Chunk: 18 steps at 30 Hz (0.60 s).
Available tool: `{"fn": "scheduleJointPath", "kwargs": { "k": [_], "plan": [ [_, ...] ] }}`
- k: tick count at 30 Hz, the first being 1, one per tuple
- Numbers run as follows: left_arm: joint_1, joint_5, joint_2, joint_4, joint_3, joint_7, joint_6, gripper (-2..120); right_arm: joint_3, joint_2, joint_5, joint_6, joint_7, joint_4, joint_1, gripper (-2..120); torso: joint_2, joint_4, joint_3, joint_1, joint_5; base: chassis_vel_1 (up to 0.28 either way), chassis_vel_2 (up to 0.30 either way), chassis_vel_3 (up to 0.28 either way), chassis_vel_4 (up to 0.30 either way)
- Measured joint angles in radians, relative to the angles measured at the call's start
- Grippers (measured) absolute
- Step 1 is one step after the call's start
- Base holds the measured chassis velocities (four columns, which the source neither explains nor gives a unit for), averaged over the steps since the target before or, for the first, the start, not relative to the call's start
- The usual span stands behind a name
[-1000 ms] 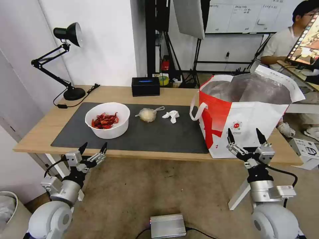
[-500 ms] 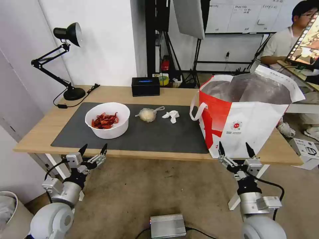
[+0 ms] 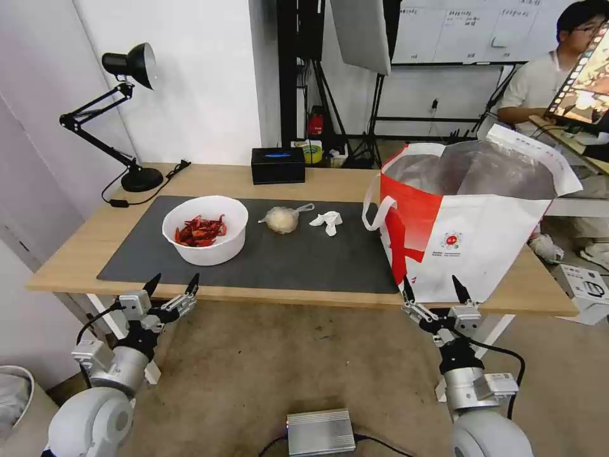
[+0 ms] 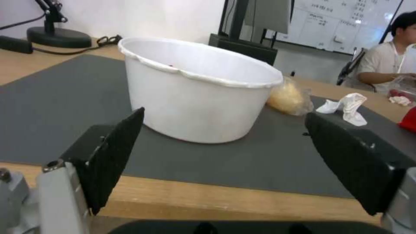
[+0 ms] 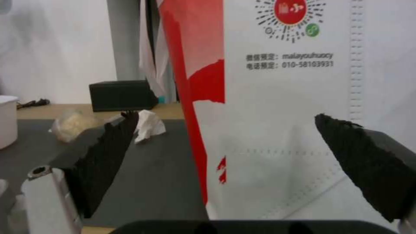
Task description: Pick up the trash from the table and place it into the takeout bag.
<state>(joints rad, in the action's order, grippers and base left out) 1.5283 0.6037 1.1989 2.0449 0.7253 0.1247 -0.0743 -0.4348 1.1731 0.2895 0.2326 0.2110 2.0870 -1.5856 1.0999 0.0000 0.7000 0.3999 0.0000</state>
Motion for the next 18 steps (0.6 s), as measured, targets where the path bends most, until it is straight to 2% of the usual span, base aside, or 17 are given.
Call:
{"fn": "scheduleJointPath", "kwargs": {
  "k": [12, 18],
  "plan": [
    [0.004, -0.011, 0.018, 0.003, 0.011, 0.003, 0.000, 100, 0.097, -0.053, 0.038, -0.002, -0.082, -0.022, 0.079, 100, 0.000, 0.0000, 0.000, 0.000, 0.0000, 0.000, 0.000, 0.000, 0.000],
    [0.014, -0.020, 0.037, 0.014, 0.029, 0.024, 0.003, 100, 0.180, -0.127, 0.076, -0.005, -0.150, -0.075, 0.185, 100, 0.000, 0.0000, 0.000, 0.000, 0.0000, 0.000, 0.000, 0.000, 0.000]
  ]
}}
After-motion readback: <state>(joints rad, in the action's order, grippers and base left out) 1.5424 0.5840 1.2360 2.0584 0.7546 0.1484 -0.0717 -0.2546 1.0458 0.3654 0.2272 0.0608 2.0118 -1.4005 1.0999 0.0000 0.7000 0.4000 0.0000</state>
